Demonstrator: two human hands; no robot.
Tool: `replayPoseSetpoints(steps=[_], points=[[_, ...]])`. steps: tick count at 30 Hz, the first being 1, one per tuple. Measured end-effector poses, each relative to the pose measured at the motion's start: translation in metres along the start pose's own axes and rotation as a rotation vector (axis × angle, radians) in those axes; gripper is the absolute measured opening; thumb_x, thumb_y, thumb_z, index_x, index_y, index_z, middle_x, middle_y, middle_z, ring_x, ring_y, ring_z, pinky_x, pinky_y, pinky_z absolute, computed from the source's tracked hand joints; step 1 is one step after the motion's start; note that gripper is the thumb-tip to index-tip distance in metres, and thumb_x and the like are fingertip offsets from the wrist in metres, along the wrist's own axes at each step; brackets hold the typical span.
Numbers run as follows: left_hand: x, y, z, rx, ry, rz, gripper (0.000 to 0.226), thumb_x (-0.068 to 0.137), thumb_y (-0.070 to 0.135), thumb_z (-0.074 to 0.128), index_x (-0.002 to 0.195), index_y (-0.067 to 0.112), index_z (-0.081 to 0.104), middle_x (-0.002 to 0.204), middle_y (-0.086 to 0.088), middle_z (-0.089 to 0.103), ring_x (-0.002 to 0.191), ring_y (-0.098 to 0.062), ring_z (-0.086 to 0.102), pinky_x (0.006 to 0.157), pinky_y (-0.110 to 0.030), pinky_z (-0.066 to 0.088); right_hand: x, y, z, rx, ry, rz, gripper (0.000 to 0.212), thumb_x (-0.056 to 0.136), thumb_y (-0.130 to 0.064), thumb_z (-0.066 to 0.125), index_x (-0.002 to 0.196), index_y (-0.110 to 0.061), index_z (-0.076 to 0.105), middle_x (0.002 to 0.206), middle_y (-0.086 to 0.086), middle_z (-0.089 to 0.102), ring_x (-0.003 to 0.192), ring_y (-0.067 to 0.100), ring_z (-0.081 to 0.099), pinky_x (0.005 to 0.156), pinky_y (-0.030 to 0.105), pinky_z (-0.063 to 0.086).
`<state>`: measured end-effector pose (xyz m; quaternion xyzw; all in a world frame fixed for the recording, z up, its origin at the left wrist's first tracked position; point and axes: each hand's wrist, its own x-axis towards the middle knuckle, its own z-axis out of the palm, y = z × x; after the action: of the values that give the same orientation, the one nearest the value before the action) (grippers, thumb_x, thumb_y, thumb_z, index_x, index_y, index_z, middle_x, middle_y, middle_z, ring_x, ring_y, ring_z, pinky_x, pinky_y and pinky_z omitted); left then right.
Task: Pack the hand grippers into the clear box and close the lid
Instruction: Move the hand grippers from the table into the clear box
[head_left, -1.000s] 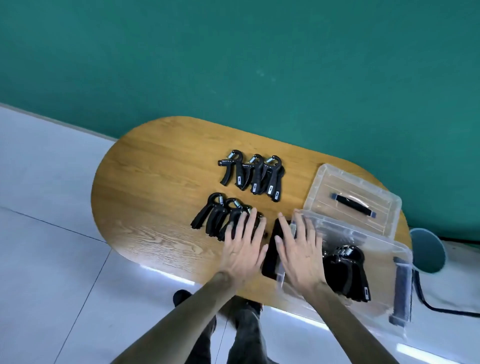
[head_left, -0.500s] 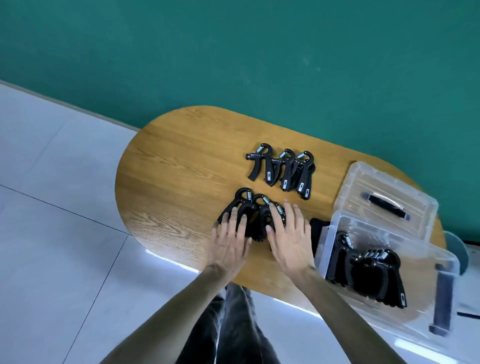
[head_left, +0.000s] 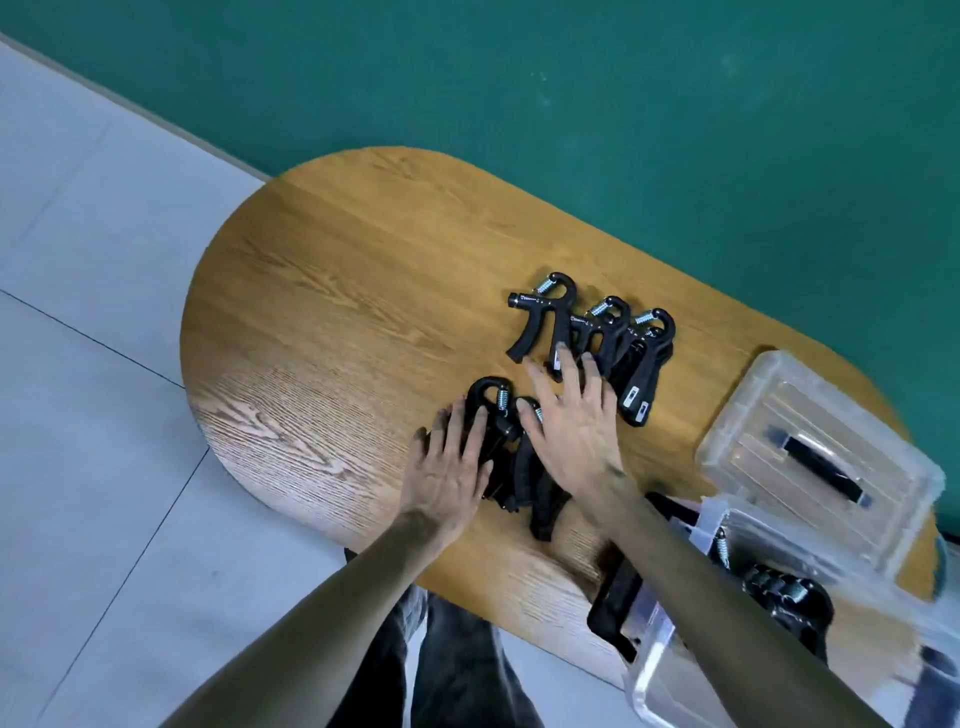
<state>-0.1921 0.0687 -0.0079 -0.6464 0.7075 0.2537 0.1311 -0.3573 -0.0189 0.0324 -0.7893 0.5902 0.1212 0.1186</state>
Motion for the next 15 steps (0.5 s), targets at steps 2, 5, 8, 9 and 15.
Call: replayPoseSetpoints(steps=[2,5,8,9,15], points=[[0.011,-0.002,0.005,-0.031,0.0,0.0,0.069,0.105,0.053,0.006,0.156,0.02,-0.026,0.166,-0.017,-0.019,0.154,-0.035,0.012,0.12,-0.054,0.024,0.022,0.0,0.006,0.005,0.002,-0.003,0.053,0.105,-0.048,0.031,0.153,-0.025,0.035,0.161,0.019,0.026,0.143,0.046,0.031,0.105,0.061,0.042],[0.023,-0.005,0.013,-0.079,0.008,0.022,0.066,0.105,0.053,0.006,0.156,0.027,-0.025,0.166,-0.014,-0.023,0.153,-0.035,0.015,0.118,-0.055,0.025,0.052,0.0,0.014,0.0,0.032,0.0,0.055,0.105,-0.05,0.03,0.153,-0.024,0.033,0.164,0.02,0.017,0.145,0.048,0.027,0.105,0.063,0.041],[0.028,-0.008,0.022,-0.139,0.029,0.037,0.062,0.106,0.053,0.007,0.154,0.035,-0.028,0.165,-0.009,-0.029,0.154,-0.034,0.011,0.12,-0.055,0.023,0.081,0.003,0.022,0.041,0.057,0.029,0.058,0.104,-0.053,0.032,0.155,-0.025,0.029,0.167,0.019,0.009,0.148,0.051,0.02,0.109,0.066,0.037],[0.029,-0.008,0.026,-0.165,0.042,0.038,0.061,0.107,0.053,0.008,0.154,0.037,-0.028,0.165,-0.007,-0.03,0.154,-0.033,0.009,0.121,-0.054,0.022,0.09,0.004,0.026,0.058,0.056,0.044,0.06,0.104,-0.054,0.033,0.156,-0.026,0.027,0.168,0.018,0.007,0.149,0.052,0.018,0.111,0.067,0.034],[0.028,-0.003,0.042,-0.192,0.171,-0.004,0.065,0.107,0.044,0.022,0.158,0.038,-0.018,0.168,-0.012,-0.02,0.124,-0.031,0.049,0.099,-0.051,0.045,0.126,0.002,0.043,0.08,-0.004,0.118,0.068,0.101,-0.056,0.037,0.16,-0.031,0.014,0.169,0.015,-0.01,0.15,0.055,-0.002,0.12,0.067,0.015]])
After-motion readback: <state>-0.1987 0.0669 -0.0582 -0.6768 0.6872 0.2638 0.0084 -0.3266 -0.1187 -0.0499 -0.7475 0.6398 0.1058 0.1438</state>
